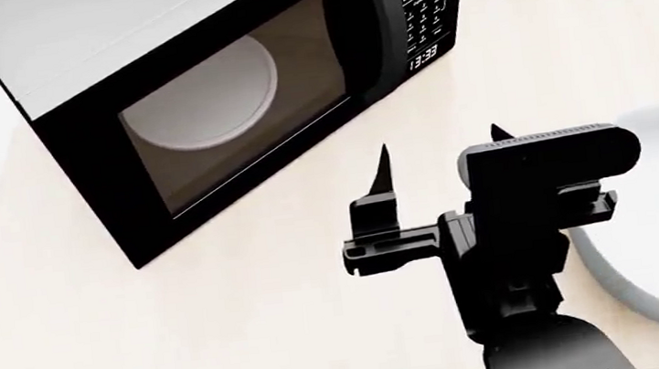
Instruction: Open the microwave.
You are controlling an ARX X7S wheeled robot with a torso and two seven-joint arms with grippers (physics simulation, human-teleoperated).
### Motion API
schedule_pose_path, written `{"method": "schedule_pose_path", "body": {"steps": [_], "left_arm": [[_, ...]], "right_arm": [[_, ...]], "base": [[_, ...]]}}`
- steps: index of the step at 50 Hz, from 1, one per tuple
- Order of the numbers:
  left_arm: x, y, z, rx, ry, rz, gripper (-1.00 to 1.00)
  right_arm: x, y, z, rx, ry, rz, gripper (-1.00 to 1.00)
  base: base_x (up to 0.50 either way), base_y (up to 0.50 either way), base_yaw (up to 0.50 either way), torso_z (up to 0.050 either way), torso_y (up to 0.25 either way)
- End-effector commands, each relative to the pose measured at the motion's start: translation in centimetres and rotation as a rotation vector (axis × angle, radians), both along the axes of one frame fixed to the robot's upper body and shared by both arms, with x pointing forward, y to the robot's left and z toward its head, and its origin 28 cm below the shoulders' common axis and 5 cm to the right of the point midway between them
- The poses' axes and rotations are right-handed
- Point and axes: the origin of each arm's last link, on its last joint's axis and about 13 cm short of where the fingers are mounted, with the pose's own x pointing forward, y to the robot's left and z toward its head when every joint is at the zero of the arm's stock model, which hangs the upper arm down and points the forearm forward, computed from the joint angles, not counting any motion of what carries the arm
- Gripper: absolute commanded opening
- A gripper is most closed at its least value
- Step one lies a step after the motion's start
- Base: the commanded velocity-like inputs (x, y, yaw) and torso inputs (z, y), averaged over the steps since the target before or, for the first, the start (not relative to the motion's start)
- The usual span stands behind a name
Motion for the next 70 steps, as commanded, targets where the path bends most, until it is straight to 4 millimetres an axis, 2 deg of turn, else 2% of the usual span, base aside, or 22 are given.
{"method": "schedule_pose_path", "body": {"steps": [1, 22, 42, 47, 70], "left_arm": [[-0.1, 0.0, 0.1, -0.009, -0.002, -0.001, 1.00], [-0.1, 0.0, 0.2, -0.022, 0.005, -0.003, 1.00], [-0.2, 0.1, 0.2, -0.027, 0.009, 0.003, 1.00], [-0.2, 0.1, 0.2, -0.028, 0.009, 0.004, 1.00], [-0.1, 0.2, 0.1, -0.029, 0.007, 0.014, 1.00]], "right_arm": [[1.7, 0.0, 1.3, -0.015, 0.005, 0.010, 1.00], [4.8, 0.2, 4.1, -0.070, -0.005, 0.024, 1.00], [6.7, 0.9, 5.2, -0.098, 0.002, 0.027, 1.00], [7.7, 1.0, 5.5, -0.114, 0.009, 0.026, 1.00], [10.2, 1.0, 4.0, -0.144, 0.056, -0.006, 1.00]], "base": [[0.00, 0.00, 0.00, 0.000, 0.000], [0.00, 0.00, 0.00, 0.000, 0.000], [0.00, 0.00, 0.00, 0.000, 0.000], [0.00, 0.00, 0.00, 0.000, 0.000], [0.00, 0.00, 0.00, 0.000, 0.000]]}}
